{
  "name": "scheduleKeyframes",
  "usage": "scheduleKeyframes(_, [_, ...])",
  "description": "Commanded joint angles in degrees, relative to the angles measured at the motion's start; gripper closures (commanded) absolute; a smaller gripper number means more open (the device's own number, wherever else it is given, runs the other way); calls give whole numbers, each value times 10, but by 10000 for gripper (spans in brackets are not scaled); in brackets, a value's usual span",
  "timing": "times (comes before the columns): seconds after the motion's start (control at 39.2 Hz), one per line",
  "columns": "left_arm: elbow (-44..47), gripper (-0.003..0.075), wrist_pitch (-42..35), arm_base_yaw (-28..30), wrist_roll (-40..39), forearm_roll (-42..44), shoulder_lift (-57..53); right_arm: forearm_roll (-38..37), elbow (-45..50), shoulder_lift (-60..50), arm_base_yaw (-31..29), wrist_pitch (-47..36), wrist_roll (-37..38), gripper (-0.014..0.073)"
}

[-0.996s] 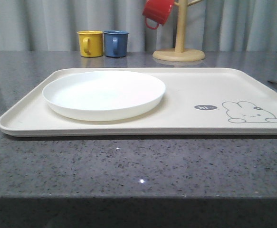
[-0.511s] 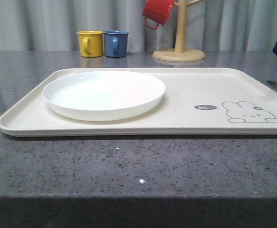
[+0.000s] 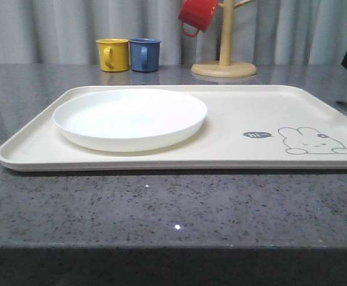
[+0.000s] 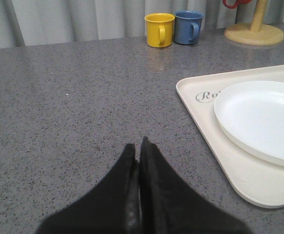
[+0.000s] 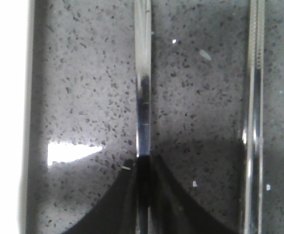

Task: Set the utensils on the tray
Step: 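Grasp the steel fork with the right gripper and lift it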

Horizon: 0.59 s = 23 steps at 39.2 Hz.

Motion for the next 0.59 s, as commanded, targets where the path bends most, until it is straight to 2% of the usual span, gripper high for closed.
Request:
scheduleKeyframes(0.0, [-15, 738, -47, -3, -6, -7, 3, 2, -18, -22, 1, -18, -2, 596])
scheduleKeyframes(0.33, [-15, 738, -47, -3, -6, -7, 3, 2, -20, -82, 1, -9, -1, 620])
scheduleKeyframes(0.56, [-15, 738, -47, -3, -6, -7, 3, 8, -20, -146, 30, 18, 49, 620])
